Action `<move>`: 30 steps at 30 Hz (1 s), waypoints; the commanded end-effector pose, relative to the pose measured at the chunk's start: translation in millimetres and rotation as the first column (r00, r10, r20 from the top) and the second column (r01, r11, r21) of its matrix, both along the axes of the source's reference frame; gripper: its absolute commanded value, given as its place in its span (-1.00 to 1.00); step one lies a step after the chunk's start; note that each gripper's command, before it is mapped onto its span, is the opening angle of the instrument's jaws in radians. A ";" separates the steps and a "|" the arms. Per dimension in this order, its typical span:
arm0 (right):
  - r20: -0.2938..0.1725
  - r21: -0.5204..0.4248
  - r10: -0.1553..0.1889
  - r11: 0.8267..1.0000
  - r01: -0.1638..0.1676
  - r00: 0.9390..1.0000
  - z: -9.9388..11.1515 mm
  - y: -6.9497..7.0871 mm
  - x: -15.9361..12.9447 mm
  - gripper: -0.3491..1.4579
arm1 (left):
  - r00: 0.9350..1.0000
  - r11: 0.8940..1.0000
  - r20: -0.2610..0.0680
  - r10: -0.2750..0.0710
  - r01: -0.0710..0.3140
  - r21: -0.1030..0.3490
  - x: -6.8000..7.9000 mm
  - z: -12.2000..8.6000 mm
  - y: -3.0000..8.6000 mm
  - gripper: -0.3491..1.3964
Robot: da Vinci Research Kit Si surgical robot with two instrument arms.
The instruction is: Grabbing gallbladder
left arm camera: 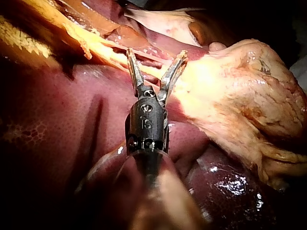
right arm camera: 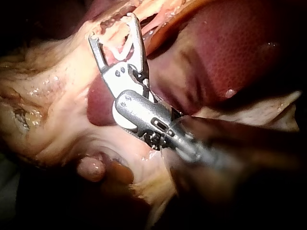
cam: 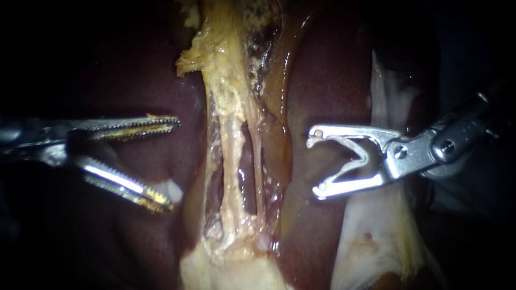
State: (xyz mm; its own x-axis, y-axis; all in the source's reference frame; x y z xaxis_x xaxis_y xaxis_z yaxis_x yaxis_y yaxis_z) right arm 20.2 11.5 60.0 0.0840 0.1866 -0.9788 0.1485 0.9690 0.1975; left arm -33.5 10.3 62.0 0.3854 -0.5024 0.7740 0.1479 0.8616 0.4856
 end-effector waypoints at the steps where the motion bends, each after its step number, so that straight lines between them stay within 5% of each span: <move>1: 0.000 0.000 0.000 1.000 0.000 1.000 0.0 0.0 0.0 0.01 | 1.000 1.000 0.000 0.000 0.000 0.000 0.0 0.0 0.0 0.36; 8: 0.000 0.000 -0.001 1.000 0.001 1.000 0.0 -0.1 0.0 0.01 | 1.000 1.000 0.004 -0.025 0.025 -0.009 0.9 -1.0 1.0 0.38; 12: 0.000 0.000 0.000 1.000 0.000 1.000 -0.1 -0.1 0.1 0.01 | 0.992 0.992 0.002 -0.126 0.126 -0.026 2.3 -2.9 3.3 0.38; 15: 0.000 0.000 0.000 1.000 0.000 1.000 -0.1 -0.1 0.1 0.01 | 0.981 0.981 -0.008 -0.194 0.194 -0.031 2.6 -3.6 4.5 0.38; 19: 0.000 -0.001 0.000 1.000 0.000 1.000 -0.1 -0.1 0.2 0.01 | 0.956 0.956 -0.021 -0.292 0.291 -0.038 2.4 -3.8 6.2 0.36; 26: 0.001 -0.001 0.001 1.000 -0.001 1.000 0.0 -0.2 0.5 0.01 | 0.929 0.931 -0.059 -0.365 0.362 -0.048 0.7 -2.3 7.8 0.30; 30: 0.001 -0.001 0.001 1.000 -0.001 1.000 0.1 -0.2 0.5 0.01 | 0.912 0.915 -0.074 -0.403 0.404 0.003 0.0 -1.1 8.5 0.30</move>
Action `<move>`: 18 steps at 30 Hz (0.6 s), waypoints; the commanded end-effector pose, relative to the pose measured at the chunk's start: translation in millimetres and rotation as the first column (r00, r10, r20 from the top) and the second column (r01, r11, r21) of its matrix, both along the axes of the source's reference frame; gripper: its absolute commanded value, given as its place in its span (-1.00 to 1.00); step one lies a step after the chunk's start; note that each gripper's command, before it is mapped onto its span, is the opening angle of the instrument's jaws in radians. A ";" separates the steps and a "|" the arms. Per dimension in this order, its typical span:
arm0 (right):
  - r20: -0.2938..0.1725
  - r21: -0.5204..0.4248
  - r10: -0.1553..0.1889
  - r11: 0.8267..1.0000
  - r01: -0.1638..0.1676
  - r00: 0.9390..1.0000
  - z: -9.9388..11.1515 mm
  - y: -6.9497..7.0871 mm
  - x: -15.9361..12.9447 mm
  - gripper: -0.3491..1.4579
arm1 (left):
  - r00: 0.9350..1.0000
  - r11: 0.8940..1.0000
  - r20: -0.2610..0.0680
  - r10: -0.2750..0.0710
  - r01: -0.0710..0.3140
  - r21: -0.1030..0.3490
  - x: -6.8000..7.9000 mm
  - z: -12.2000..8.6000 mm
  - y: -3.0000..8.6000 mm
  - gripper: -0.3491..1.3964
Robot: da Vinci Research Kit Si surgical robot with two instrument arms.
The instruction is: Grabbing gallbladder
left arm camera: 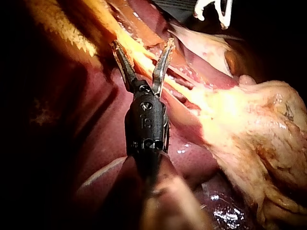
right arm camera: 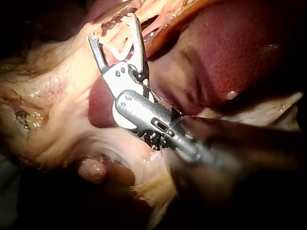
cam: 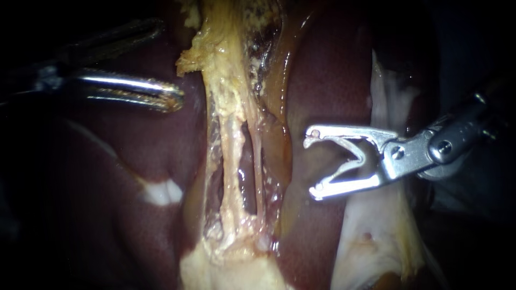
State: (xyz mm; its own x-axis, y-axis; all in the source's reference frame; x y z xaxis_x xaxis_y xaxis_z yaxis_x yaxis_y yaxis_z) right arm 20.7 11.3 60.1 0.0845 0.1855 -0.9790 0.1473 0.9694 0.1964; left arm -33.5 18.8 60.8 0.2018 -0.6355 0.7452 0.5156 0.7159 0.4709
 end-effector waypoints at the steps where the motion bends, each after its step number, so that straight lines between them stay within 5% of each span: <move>1: 0.000 0.000 0.000 1.000 0.000 1.000 0.0 0.0 0.0 0.01 | 1.000 1.000 0.006 -0.016 0.016 0.019 -0.2 0.4 0.2 0.30; 18: 0.000 -0.001 -0.001 1.000 0.001 1.000 0.1 -0.1 -0.1 0.01 | 0.998 0.988 -0.034 -0.052 0.056 0.145 -3.9 4.8 1.3 0.15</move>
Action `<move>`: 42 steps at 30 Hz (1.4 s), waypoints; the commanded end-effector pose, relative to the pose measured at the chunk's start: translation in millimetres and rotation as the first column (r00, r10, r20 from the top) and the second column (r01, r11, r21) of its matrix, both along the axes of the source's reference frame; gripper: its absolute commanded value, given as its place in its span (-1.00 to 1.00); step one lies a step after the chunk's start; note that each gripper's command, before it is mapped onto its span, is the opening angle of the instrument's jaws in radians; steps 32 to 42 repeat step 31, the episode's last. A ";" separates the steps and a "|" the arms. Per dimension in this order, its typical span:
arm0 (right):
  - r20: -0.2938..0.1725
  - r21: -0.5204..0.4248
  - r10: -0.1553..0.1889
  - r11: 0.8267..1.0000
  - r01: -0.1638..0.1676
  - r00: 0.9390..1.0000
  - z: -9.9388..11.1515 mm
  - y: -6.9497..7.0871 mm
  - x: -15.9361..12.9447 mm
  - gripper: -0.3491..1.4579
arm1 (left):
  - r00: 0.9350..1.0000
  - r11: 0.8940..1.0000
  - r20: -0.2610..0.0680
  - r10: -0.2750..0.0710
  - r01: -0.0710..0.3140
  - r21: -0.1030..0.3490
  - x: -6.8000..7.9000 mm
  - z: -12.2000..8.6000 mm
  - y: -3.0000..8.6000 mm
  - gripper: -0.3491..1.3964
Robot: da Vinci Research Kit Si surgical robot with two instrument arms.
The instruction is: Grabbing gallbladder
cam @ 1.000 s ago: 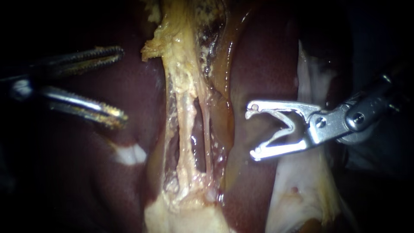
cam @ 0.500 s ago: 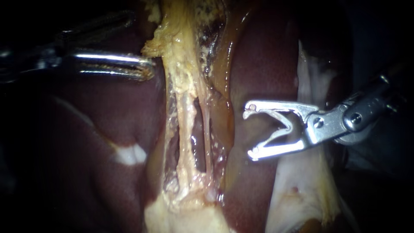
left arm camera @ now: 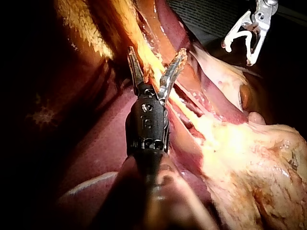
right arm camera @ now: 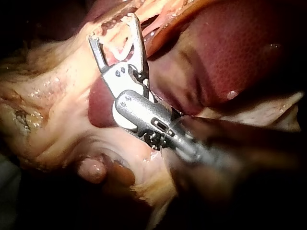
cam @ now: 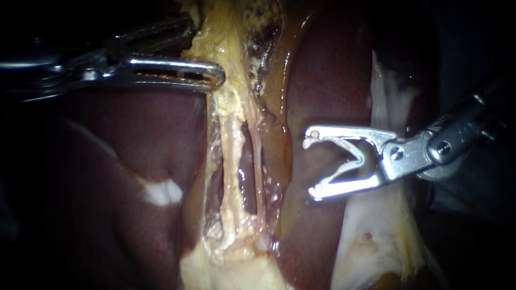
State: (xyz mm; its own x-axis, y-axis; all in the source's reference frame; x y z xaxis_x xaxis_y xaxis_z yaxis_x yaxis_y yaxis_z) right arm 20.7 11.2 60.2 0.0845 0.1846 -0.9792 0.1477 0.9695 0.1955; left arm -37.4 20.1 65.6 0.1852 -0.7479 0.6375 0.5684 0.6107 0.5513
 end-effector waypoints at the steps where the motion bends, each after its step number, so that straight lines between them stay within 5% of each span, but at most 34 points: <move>1: 0.000 0.000 0.000 1.000 0.000 1.000 0.0 0.0 0.0 0.01 | 1.000 1.000 -0.001 -0.002 0.002 0.011 0.0 0.2 0.0 0.09; 6: 0.000 0.000 0.000 1.000 0.000 1.000 0.0 0.0 -0.1 0.01 | 1.000 1.000 -0.015 0.005 -0.005 0.030 0.7 1.1 0.3 -0.31; 10: 0.000 0.000 0.000 1.000 0.000 1.000 0.0 0.0 -0.1 0.01 | 1.000 0.999 -0.014 0.006 -0.005 0.042 1.8 1.8 0.6 -1.00; 21: 0.000 0.000 0.000 1.000 0.000 1.000 0.0 0.0 -0.1 0.01 | 0.999 0.993 0.038 0.004 -0.009 0.118 3.5 2.3 0.8 -1.00; 42: 0.000 0.000 0.000 1.000 0.000 1.000 0.0 0.0 0.0 0.01 | 0.999 0.993 0.040 0.006 -0.011 0.120 3.4 2.3 0.8 -1.00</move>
